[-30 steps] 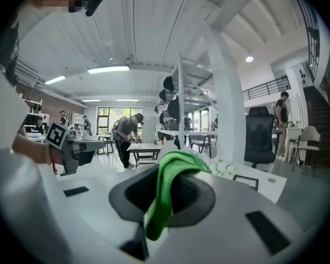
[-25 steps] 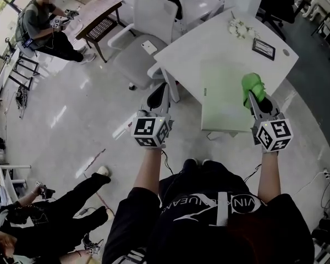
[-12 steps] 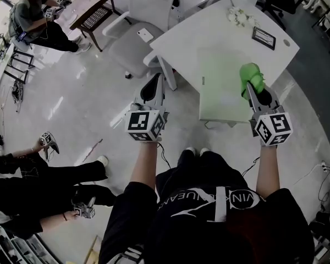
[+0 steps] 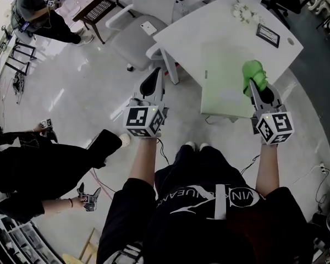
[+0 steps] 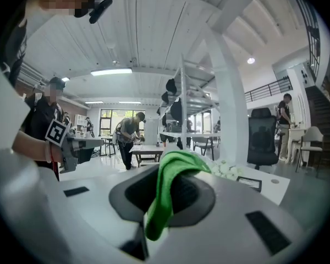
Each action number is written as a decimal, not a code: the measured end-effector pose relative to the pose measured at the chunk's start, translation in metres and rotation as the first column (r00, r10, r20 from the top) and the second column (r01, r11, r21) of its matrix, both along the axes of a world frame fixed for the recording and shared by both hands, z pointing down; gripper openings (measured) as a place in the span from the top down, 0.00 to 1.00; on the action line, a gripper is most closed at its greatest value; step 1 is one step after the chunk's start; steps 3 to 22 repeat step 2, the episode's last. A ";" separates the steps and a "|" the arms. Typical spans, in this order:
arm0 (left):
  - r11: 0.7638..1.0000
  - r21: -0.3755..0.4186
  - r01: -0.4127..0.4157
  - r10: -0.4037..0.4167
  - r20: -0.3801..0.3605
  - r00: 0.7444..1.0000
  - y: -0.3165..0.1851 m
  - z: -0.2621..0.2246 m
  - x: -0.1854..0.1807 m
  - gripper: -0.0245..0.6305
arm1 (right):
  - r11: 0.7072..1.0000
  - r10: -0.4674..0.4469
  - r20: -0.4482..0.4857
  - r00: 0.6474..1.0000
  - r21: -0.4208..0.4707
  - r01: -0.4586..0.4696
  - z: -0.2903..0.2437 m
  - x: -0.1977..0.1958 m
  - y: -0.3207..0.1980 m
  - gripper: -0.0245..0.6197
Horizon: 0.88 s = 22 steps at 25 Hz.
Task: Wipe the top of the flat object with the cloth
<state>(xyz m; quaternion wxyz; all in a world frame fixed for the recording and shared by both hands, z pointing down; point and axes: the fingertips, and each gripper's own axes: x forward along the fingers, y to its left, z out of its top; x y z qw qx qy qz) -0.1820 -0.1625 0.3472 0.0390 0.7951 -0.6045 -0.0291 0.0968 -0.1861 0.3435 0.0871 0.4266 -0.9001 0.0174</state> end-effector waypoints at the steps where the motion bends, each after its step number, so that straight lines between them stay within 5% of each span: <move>1: 1.000 0.000 0.002 -0.002 -0.002 1.000 0.001 0.001 -0.001 0.95 | 1.000 0.000 0.002 1.000 0.000 0.000 0.001 0.000 0.001 0.90; 22: 1.000 0.001 0.004 -0.004 -0.003 1.000 0.003 0.001 -0.001 0.95 | 1.000 -0.001 0.004 1.000 0.001 0.001 0.002 0.000 0.001 0.90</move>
